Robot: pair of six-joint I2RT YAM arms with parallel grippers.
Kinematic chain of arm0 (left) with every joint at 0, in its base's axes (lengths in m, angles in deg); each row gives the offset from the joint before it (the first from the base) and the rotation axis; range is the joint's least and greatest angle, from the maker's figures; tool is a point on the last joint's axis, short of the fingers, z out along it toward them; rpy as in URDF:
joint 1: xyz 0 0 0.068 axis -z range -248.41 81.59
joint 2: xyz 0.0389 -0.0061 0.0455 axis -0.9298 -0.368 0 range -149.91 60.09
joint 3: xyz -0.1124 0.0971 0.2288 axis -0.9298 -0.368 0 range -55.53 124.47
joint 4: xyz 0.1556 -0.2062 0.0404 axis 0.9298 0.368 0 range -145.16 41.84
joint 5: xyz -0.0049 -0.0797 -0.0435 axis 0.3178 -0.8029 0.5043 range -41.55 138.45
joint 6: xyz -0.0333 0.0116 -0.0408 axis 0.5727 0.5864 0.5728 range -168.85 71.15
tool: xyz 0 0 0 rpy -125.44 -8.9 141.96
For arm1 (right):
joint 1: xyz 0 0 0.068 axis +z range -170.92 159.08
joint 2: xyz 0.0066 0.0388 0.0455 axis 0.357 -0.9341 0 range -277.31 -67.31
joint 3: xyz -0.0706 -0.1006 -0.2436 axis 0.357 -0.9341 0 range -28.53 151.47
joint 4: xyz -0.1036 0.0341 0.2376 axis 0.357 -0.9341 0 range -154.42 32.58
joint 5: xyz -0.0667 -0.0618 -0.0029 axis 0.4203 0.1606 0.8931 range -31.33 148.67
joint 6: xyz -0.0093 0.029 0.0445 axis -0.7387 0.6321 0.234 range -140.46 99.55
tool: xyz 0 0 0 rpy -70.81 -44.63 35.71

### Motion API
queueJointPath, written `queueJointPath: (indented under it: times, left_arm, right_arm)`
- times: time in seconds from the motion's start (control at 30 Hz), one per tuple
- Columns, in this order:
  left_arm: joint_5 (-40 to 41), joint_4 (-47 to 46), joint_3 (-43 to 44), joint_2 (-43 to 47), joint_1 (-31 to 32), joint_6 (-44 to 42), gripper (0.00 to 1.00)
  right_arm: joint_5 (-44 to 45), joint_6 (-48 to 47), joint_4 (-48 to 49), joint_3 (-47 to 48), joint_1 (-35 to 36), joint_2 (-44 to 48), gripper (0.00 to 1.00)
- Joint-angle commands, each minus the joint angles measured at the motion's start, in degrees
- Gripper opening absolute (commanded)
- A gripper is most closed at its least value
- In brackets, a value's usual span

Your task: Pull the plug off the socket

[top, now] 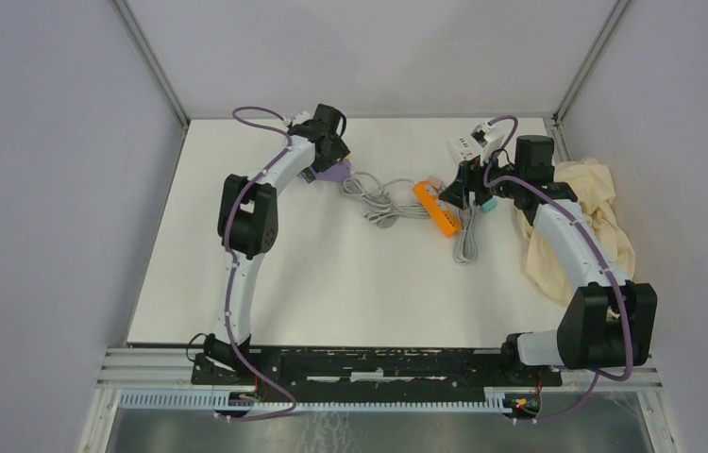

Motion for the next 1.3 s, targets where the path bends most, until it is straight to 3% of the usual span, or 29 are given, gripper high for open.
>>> queueJointPath:
  times: [0.0,0.27,0.5,0.67,0.73,0.83,0.97,1.13,1.27]
  left_arm:
    - [3.0,4.2,3.5,-1.9,0.0,5.8,0.99]
    - [1.3,4.7,3.6,-3.6,-0.4,6.6,0.9]
    - [-0.8,3.9,5.2,-5.0,-1.9,8.3,0.97]
    - [-5.1,-4.5,-0.4,-2.0,-2.4,8.3,0.98]
    - [-4.9,-7.5,-3.6,-0.1,-2.4,9.2,0.92]
    - [-5.2,-10.2,-7.4,2.7,-2.6,10.0,0.74]
    - [-7.2,-12.0,-11.4,5.7,-2.7,7.9,0.65]
    - [-10.6,-29.2,-29.9,17.8,-3.0,4.8,0.42]
    - [-13.0,-33.8,-39.2,24.3,-4.2,2.9,0.36]
  right_arm:
    - [-1.2,0.2,2.8,0.8,-0.2,2.0,0.7]
    - [-1.4,0.2,2.7,0.8,-0.2,2.2,0.7]
    - [-1.8,0.3,2.7,0.8,-0.2,2.5,0.7]
    - [-1.9,0.3,2.7,0.8,-0.2,2.6,0.7]
    - [-2.0,0.3,2.7,0.8,-0.2,2.7,0.7]
    - [-2.0,0.3,2.7,0.8,-0.2,2.7,0.7]
    - [-2.3,0.3,2.7,0.8,-0.2,2.7,0.7]
    - [-2.9,0.4,2.7,0.7,-0.2,2.6,0.7]
    - [-3.4,0.6,2.7,0.7,-0.2,2.4,0.7]
